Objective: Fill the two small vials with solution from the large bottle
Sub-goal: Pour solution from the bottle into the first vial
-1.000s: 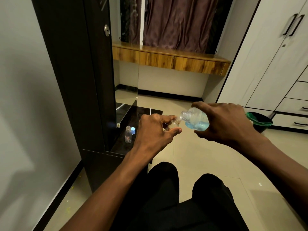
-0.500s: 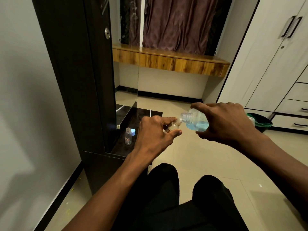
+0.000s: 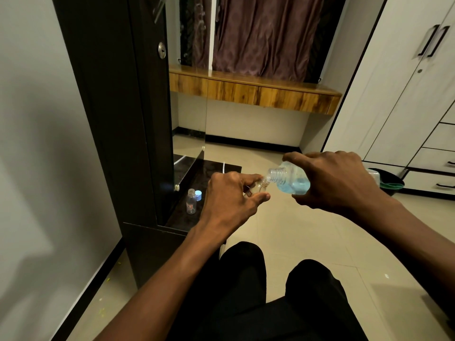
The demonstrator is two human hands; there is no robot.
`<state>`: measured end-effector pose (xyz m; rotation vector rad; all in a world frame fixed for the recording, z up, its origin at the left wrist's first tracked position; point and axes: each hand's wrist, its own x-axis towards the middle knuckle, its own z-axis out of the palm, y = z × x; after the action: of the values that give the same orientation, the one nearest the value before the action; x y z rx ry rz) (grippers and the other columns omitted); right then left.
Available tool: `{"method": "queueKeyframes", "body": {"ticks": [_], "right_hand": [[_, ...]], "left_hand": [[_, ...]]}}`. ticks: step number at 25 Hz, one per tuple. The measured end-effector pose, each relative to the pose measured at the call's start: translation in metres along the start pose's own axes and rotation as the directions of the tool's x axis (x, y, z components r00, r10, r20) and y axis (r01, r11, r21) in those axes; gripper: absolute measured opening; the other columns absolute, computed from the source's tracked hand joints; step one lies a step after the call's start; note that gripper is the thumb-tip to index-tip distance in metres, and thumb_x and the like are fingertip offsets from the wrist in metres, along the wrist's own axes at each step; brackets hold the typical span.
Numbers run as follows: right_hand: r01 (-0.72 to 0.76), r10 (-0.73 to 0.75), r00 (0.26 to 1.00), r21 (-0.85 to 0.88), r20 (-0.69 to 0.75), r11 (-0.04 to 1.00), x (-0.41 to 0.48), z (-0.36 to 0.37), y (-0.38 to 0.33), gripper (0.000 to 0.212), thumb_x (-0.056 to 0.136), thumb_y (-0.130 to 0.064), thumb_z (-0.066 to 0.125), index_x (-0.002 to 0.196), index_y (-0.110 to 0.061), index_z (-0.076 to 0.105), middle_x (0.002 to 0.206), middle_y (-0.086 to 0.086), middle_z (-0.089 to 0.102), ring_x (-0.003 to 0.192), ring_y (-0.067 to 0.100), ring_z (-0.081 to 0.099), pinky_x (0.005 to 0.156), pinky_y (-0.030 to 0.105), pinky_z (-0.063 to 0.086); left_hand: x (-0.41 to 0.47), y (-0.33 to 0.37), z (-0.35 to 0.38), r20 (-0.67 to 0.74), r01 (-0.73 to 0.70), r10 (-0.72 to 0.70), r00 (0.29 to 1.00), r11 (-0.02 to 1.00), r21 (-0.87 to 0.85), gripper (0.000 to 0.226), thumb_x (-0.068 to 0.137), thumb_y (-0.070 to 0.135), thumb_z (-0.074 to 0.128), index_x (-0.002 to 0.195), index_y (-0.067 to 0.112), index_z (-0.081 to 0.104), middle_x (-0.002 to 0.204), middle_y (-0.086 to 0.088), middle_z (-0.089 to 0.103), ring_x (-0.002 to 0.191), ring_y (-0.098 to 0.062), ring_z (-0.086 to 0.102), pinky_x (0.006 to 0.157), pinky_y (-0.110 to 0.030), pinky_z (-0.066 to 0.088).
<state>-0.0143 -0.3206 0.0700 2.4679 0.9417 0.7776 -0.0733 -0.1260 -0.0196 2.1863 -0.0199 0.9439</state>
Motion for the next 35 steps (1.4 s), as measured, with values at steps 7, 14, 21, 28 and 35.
{"method": "queueKeyframes", "body": {"ticks": [7,14,21,28,35], "right_hand": [[0.001,-0.001,1.000,0.020,0.006,1.000,0.0009,0.0008,-0.0004,0.085,0.065,-0.054,0.083,0.140,-0.036,0.048,0.109,-0.004,0.076,0.078,0.027,0.070,0.058,0.028,0.042],[0.007,-0.007,1.000,-0.003,0.009,1.000,0.0017,-0.0004,-0.0007,0.086,0.064,-0.054,0.083,0.141,-0.035,0.049,0.109,-0.004,0.077,0.076,0.026,0.070,0.058,0.026,0.036],[0.011,-0.011,1.000,0.006,0.015,1.000,0.0024,-0.0034,-0.0016,0.085,0.064,-0.053,0.083,0.141,-0.035,0.049,0.110,-0.004,0.077,0.077,0.026,0.070,0.058,0.026,0.036],[0.005,-0.005,1.000,-0.002,0.014,1.000,0.0030,-0.0035,-0.0026,0.085,0.066,-0.056,0.082,0.141,-0.037,0.047,0.108,-0.004,0.077,0.077,0.026,0.070,0.059,0.027,0.035],[0.008,-0.008,1.000,0.016,0.023,1.000,0.0041,-0.0019,-0.0021,0.085,0.066,-0.055,0.080,0.142,-0.038,0.044,0.111,-0.005,0.076,0.080,0.026,0.070,0.060,0.027,0.040]], "left_hand": [[-0.0007,-0.0008,-0.0007,0.011,0.015,-0.014,1.000,1.000,-0.013,0.048,0.073,0.040,0.089,0.115,0.023,0.077,0.092,0.002,0.081,0.073,-0.003,0.071,0.072,-0.028,0.063],[-0.0013,-0.0012,0.0001,-0.001,0.014,-0.014,1.000,1.000,-0.007,0.049,0.072,0.041,0.090,0.116,0.023,0.077,0.094,0.004,0.081,0.071,0.001,0.069,0.071,-0.023,0.062],[-0.0012,-0.0025,-0.0003,0.000,0.011,-0.011,1.000,1.000,-0.017,0.047,0.073,0.039,0.090,0.115,0.022,0.077,0.093,0.004,0.081,0.072,-0.001,0.071,0.069,-0.025,0.063],[-0.0016,-0.0031,-0.0011,-0.002,0.019,-0.019,1.000,0.999,-0.028,0.047,0.071,0.042,0.088,0.113,0.022,0.078,0.093,0.007,0.081,0.073,0.000,0.071,0.070,-0.028,0.063],[-0.0013,-0.0046,-0.0011,0.005,0.032,-0.032,0.999,0.999,-0.019,0.048,0.072,0.041,0.090,0.115,0.023,0.077,0.095,0.006,0.081,0.075,0.000,0.071,0.072,-0.026,0.063]]}}
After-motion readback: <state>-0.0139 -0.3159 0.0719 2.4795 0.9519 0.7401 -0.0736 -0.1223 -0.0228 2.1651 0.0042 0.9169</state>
